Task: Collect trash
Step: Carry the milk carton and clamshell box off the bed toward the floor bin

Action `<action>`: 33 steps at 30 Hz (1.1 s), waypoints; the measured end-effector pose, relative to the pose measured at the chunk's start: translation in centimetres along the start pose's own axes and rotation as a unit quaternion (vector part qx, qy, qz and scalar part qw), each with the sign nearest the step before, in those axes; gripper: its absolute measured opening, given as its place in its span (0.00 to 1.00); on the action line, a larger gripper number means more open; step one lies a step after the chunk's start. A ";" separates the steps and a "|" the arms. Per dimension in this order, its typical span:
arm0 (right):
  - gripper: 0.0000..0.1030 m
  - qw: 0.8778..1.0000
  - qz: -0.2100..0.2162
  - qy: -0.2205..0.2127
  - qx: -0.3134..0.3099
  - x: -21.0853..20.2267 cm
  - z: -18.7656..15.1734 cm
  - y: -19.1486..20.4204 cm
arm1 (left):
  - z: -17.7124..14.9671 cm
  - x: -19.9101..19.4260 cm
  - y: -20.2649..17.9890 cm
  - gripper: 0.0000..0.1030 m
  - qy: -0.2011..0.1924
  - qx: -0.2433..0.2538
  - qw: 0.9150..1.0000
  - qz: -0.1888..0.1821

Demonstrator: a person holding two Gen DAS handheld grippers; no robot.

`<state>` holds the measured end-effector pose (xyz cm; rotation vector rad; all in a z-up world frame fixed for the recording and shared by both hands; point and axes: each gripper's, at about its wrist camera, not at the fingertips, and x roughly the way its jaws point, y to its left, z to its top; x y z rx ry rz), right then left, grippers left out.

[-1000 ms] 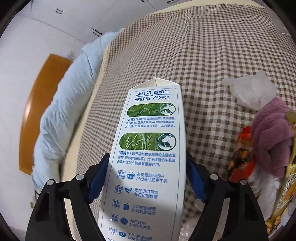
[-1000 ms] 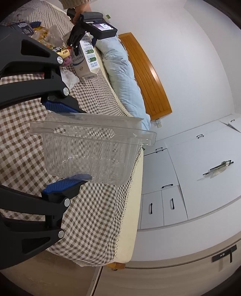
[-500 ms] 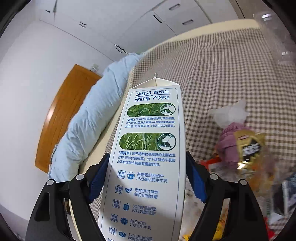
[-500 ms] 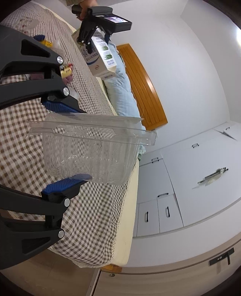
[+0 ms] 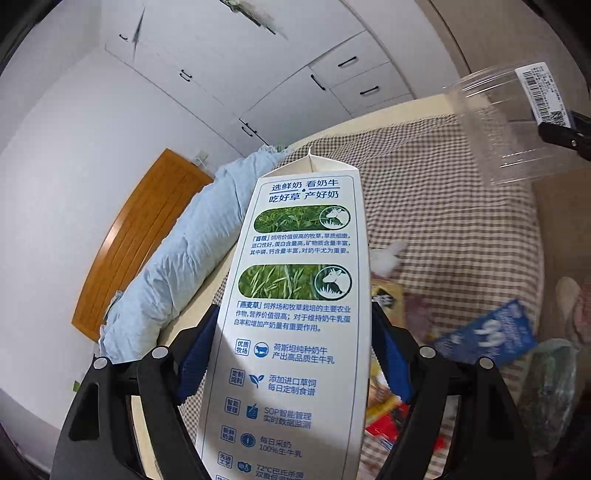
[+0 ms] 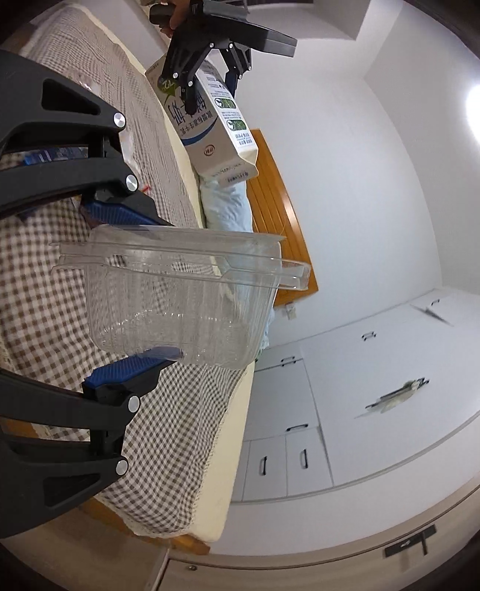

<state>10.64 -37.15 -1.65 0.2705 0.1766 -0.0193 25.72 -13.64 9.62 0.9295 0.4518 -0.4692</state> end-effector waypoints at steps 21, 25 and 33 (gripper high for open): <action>0.57 0.998 0.041 0.015 -0.040 -11.7 -0.7 1.6 | -3.6 -14.3 -9.3 0.73 -0.056 -0.022 0.998 -0.015; 0.57 0.997 0.048 0.024 -0.047 -13.3 -1.6 1.7 | -5.0 -15.9 -11.2 0.73 -0.062 -0.029 0.997 -0.025; 0.57 0.995 0.053 0.056 -0.060 -15.2 -4.1 1.7 | -7.7 -17.2 -14.8 0.73 -0.068 -0.048 0.995 -0.054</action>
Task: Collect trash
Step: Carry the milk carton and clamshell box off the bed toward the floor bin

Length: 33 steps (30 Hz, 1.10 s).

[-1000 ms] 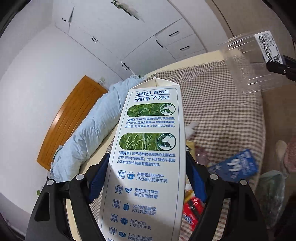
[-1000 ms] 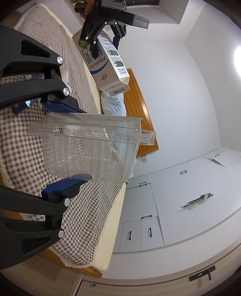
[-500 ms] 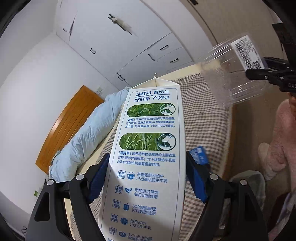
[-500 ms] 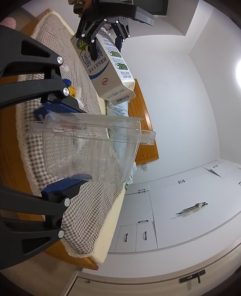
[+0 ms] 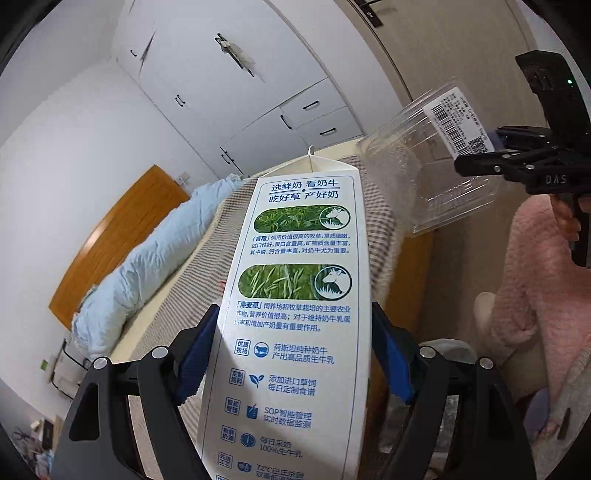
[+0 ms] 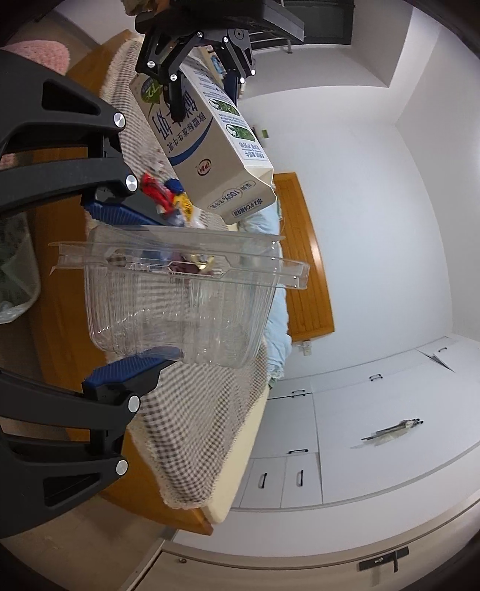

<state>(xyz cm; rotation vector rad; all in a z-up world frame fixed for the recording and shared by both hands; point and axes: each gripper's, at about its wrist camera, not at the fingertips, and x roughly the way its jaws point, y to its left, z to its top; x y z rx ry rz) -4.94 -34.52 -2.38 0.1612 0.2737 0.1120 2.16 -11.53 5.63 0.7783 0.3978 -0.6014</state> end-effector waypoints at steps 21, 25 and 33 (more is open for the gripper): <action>0.57 0.991 0.008 0.124 -0.046 0.9 -9.3 1.4 | -8.5 3.1 -7.1 0.73 0.025 -0.037 0.997 -0.069; 0.57 0.988 0.006 0.148 -0.044 1.7 -11.0 1.3 | -9.9 4.4 -8.0 0.73 0.035 -0.047 0.995 -0.079; 0.57 0.980 0.006 0.195 -0.042 3.5 -14.2 1.2 | -12.5 6.8 -9.1 0.73 0.049 -0.067 0.993 -0.086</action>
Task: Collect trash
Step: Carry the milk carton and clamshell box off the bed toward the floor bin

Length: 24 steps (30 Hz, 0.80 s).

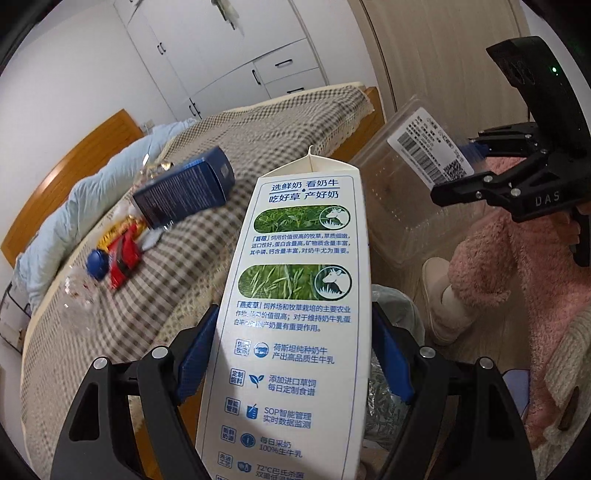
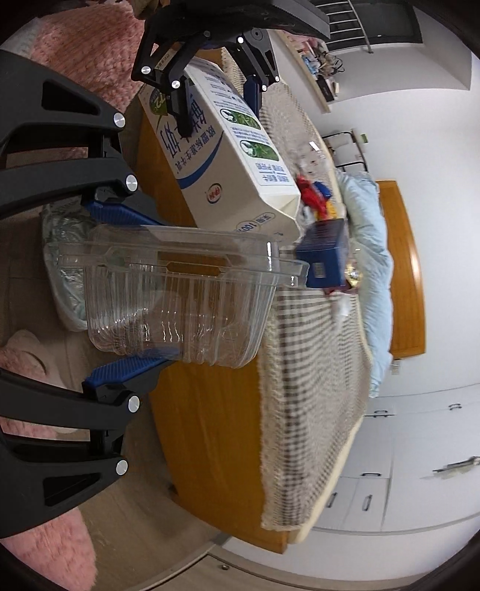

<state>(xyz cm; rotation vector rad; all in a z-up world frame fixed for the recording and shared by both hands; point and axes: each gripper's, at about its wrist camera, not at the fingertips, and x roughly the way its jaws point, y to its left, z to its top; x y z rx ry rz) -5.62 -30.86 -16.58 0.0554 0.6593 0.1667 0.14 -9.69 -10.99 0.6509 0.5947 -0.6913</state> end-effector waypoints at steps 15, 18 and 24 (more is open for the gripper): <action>0.57 0.998 -0.009 0.065 0.012 3.7 -2.5 -0.7 | -3.7 5.4 -1.8 0.73 0.021 -0.013 0.999 -0.027; 0.57 0.997 -0.010 0.075 0.010 4.2 -2.7 -0.7 | -4.7 6.5 -1.8 0.73 0.022 -0.024 0.999 -0.027; 0.57 0.996 -0.013 0.087 0.009 5.0 -3.2 -0.6 | -5.9 7.9 -1.7 0.73 0.028 -0.037 0.998 -0.036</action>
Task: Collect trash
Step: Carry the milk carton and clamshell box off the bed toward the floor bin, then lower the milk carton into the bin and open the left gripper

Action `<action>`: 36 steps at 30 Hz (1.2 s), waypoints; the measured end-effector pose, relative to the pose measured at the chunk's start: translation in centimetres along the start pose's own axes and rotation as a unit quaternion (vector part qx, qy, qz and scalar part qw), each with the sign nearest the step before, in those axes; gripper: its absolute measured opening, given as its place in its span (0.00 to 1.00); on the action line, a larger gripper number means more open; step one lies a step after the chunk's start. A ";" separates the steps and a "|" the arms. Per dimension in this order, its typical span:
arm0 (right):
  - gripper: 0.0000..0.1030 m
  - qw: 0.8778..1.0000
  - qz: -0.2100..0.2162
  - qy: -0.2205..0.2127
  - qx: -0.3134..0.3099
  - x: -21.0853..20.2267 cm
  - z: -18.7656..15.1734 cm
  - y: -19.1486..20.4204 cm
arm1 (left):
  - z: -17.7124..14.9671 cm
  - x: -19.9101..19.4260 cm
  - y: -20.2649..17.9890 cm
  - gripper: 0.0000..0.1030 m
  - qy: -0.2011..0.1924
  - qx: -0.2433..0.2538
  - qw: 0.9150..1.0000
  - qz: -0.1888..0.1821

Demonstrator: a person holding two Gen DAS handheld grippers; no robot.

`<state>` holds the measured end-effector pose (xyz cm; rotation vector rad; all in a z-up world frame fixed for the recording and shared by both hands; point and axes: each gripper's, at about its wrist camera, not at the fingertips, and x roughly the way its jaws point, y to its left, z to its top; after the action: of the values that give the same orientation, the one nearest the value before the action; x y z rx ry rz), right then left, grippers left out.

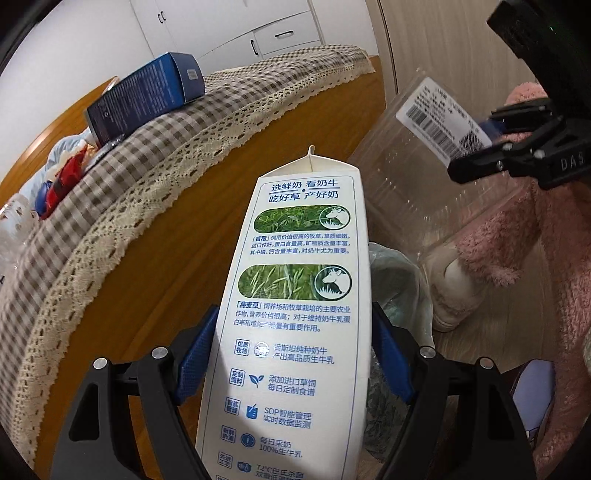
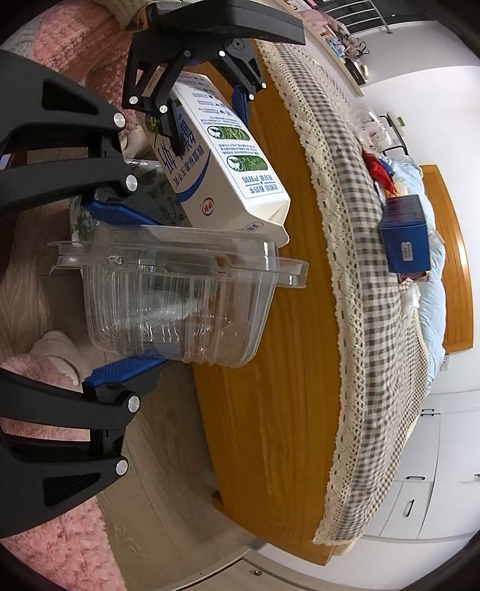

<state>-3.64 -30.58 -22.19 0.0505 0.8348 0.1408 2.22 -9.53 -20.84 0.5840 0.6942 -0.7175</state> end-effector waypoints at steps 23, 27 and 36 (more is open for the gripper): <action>0.57 0.999 -0.004 0.032 0.006 2.2 -0.4 -0.2 | -0.8 2.7 0.3 0.74 0.034 -0.027 0.999 -0.028; 0.57 0.999 -0.004 0.038 0.008 2.5 -0.5 -0.3 | -0.8 3.3 0.1 0.74 0.043 -0.021 0.998 -0.029; 0.57 0.998 -0.005 0.051 0.023 3.4 -0.3 -1.0 | -1.1 5.0 -0.5 0.74 0.060 -0.011 0.997 -0.036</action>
<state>-1.48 -31.05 -24.99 0.0825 0.9406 0.1148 4.23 -10.98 -25.32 0.5887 0.8379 -0.7459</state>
